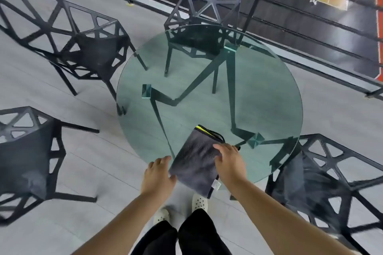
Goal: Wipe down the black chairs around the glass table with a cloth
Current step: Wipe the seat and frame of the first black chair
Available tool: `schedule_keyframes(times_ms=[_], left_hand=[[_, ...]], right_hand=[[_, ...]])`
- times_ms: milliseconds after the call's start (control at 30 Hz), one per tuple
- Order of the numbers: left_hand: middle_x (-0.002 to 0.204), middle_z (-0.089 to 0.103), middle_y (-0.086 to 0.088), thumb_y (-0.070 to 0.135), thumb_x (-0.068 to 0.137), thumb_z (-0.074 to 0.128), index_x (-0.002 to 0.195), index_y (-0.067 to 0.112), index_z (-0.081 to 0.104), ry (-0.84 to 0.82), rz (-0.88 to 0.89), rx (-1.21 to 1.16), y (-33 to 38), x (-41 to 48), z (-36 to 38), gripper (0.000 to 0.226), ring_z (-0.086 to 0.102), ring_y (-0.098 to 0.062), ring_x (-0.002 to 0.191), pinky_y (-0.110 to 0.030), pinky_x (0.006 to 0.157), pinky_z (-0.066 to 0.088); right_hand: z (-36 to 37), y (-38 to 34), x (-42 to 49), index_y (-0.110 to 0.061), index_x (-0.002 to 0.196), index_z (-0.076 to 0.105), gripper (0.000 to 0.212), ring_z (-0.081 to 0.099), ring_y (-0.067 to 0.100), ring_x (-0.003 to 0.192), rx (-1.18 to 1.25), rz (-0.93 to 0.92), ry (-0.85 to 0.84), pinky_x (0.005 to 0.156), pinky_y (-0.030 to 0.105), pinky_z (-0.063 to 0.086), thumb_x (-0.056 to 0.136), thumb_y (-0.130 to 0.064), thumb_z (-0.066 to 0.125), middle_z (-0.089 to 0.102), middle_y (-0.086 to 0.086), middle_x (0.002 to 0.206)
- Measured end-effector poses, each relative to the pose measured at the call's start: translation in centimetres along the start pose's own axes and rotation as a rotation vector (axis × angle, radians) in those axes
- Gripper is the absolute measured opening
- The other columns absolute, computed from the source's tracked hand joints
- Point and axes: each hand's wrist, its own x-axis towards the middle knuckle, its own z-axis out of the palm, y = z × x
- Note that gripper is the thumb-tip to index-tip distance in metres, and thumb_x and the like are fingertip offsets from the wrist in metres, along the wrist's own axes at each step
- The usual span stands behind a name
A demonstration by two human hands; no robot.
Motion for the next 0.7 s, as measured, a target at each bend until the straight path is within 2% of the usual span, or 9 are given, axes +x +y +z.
schedule_keyframes(times_ms=[100,200,333,433,533,600,700], left_hand=[[0.132,0.051,-0.003,0.024,0.086,0.055,0.14,0.017,0.036,0.01,-0.11,-0.003,1.2,1.7,0.8,0.058,0.044,-0.023,0.119,-0.033,0.1,0.038],[0.122,0.056,-0.002,0.028,0.081,0.059,0.133,0.014,0.043,-0.013,-0.223,-0.032,2.5,2.6,1.3,0.056,0.047,-0.023,0.114,-0.032,0.095,0.04],[0.116,0.057,0.001,0.035,0.075,0.066,0.126,0.017,0.048,0.008,-0.32,-0.048,3.1,3.2,1.9,0.057,0.048,-0.02,0.11,-0.029,0.091,0.041],[0.108,0.058,0.002,0.033,0.075,0.067,0.113,0.02,0.055,0.014,-0.346,-0.057,3.4,3.5,2.0,0.043,0.05,-0.019,0.104,-0.027,0.084,0.043],[0.089,0.053,0.005,0.028,0.076,0.065,0.096,0.02,0.06,0.041,-0.322,-0.062,4.0,3.7,1.7,0.022,0.048,-0.018,0.091,-0.026,0.07,0.041],[0.083,0.05,0.005,0.023,0.076,0.063,0.085,0.021,0.055,0.059,-0.296,-0.103,4.5,3.6,1.3,0.013,0.048,-0.016,0.084,-0.025,0.061,0.038],[0.074,0.053,0.003,0.018,0.078,0.06,0.082,0.022,0.047,0.056,-0.306,-0.241,5.2,3.2,0.6,0.014,0.049,-0.014,0.064,-0.024,0.048,0.031]], right_hand=[[0.1,0.8,2.9,-0.016,0.142,0.039,0.051,0.033,0.019,0.133,-0.147,-0.079,-0.019,0.109,0.032,0.028,0.093,-0.017,0.052,0.042,-0.002,0.144],[0.1,1.1,5.3,-0.016,0.146,0.029,0.059,0.028,0.018,0.137,-0.214,-0.129,-0.069,0.113,0.032,0.021,0.094,-0.025,0.054,0.036,-0.002,0.147],[0.3,1.7,7.2,-0.015,0.148,0.02,0.066,0.03,0.021,0.135,-0.309,-0.159,-0.146,0.112,0.034,0.022,0.093,-0.031,0.055,0.034,0.001,0.147],[0.3,1.8,7.7,-0.015,0.146,0.022,0.067,0.036,0.022,0.129,-0.386,-0.173,-0.175,0.108,0.035,0.027,0.091,-0.033,0.058,0.04,0.003,0.141],[0.0,1.6,8.1,-0.016,0.132,0.04,0.051,0.044,0.023,0.118,-0.433,-0.189,-0.194,0.101,0.035,0.032,0.088,-0.031,0.061,0.05,0.002,0.127],[-0.5,1.4,8.1,-0.015,0.117,0.051,0.034,0.048,0.023,0.11,-0.437,-0.188,-0.221,0.095,0.033,0.034,0.086,-0.027,0.062,0.055,0.002,0.113],[-1.6,1.3,7.5,-0.013,0.089,0.049,0.015,0.049,0.023,0.096,-0.265,-0.121,-0.214,0.075,0.028,0.035,0.079,-0.017,0.059,0.048,0.002,0.092]])
